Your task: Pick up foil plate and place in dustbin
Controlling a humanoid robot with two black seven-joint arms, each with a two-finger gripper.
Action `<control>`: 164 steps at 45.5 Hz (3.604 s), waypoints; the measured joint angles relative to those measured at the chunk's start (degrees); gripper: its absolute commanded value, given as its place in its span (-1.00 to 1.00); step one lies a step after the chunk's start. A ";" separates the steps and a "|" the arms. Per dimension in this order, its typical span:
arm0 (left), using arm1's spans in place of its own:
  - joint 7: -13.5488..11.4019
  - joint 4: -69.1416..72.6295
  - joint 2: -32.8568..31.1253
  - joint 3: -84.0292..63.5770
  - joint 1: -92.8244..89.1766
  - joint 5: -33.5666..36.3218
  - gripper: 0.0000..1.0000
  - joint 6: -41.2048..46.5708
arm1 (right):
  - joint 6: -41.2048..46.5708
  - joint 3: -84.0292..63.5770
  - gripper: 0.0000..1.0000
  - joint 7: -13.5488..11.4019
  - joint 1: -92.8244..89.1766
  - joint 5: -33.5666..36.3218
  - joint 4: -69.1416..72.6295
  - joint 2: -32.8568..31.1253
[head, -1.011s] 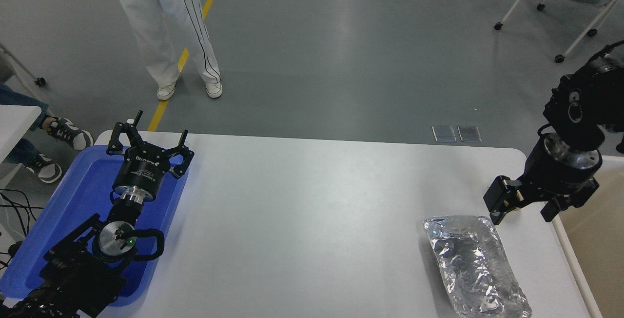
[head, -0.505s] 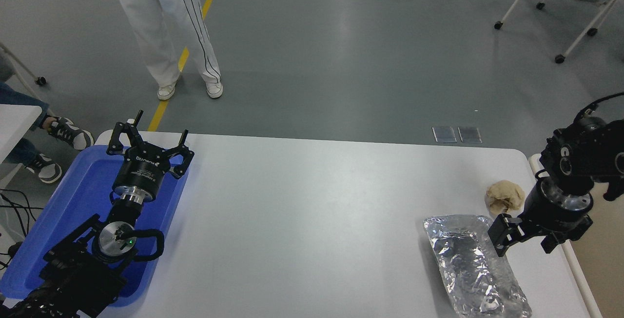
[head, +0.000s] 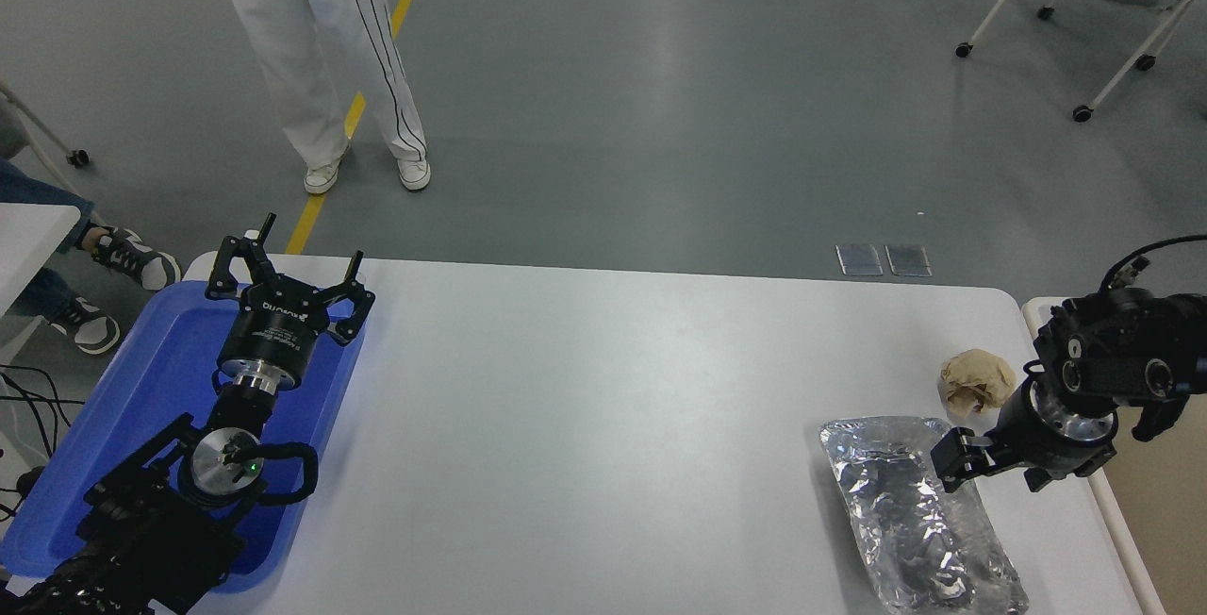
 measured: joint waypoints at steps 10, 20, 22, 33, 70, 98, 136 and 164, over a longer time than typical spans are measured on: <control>0.00 0.00 0.00 0.00 0.00 0.00 1.00 0.00 | -2.72 0.88 0.85 0.00 -3.82 -0.09 -1.96 0.52; 0.00 0.00 0.00 -0.01 0.00 0.00 1.00 0.00 | -4.94 1.67 0.82 0.01 -5.98 -0.05 -2.86 0.78; 0.00 0.00 0.00 -0.01 0.00 0.00 1.00 0.00 | -5.21 1.94 0.81 0.01 -6.23 0.00 -2.96 0.82; 0.00 0.00 0.00 -0.01 0.00 0.00 1.00 0.00 | -5.93 2.81 0.21 0.00 -7.27 0.22 -3.28 1.33; 0.00 0.00 0.00 -0.01 0.00 0.00 1.00 0.00 | -5.44 3.16 -1.00 -1.04 -7.60 2.09 -2.38 1.41; 0.00 0.00 0.00 -0.01 0.00 -0.01 1.00 0.00 | 7.25 1.85 -1.00 -1.76 1.93 2.91 4.03 -2.82; 0.08 0.00 0.00 -0.01 -0.03 0.00 1.00 0.00 | 17.80 -2.41 -1.00 -1.63 28.57 4.33 13.18 -9.48; 0.09 0.00 0.00 -0.01 -0.07 0.02 1.00 0.00 | 17.97 -10.86 -1.00 -1.58 47.90 5.59 16.77 -9.13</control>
